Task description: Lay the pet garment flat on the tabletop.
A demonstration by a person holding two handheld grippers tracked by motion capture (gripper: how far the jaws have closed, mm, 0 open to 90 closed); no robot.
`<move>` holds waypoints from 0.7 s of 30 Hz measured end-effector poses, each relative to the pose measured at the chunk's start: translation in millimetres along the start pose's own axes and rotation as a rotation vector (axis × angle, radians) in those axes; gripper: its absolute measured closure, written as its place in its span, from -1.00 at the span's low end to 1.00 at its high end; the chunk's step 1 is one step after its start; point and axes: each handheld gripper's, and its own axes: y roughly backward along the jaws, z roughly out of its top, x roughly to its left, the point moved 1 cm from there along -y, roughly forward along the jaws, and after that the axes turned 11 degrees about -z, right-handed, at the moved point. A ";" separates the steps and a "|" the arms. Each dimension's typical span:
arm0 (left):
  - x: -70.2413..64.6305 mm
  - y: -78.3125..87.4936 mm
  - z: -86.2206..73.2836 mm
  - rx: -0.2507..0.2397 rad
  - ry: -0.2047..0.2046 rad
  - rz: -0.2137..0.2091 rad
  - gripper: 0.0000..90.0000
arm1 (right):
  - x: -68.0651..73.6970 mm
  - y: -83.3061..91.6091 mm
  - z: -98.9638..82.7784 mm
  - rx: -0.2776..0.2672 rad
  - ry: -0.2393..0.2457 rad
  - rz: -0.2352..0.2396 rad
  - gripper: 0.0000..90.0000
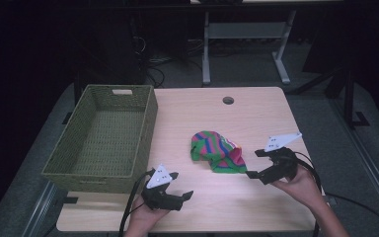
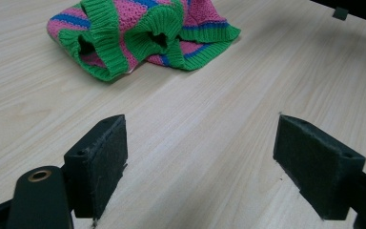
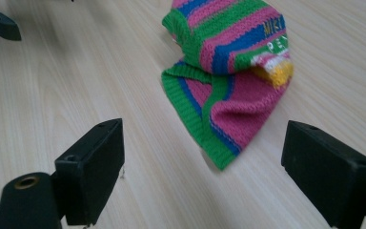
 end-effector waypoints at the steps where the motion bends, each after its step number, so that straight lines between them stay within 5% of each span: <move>1: 0.1 0.4 -0.1 0.000 -0.001 0.000 -0.59 | -1.1 -3.8 7.1 0.012 -0.004 0.012 -0.68; 21: 2.5 4.4 -0.1 -0.008 -0.006 0.000 -0.59 | -6.5 -33.9 70.7 0.077 0.047 0.080 -0.50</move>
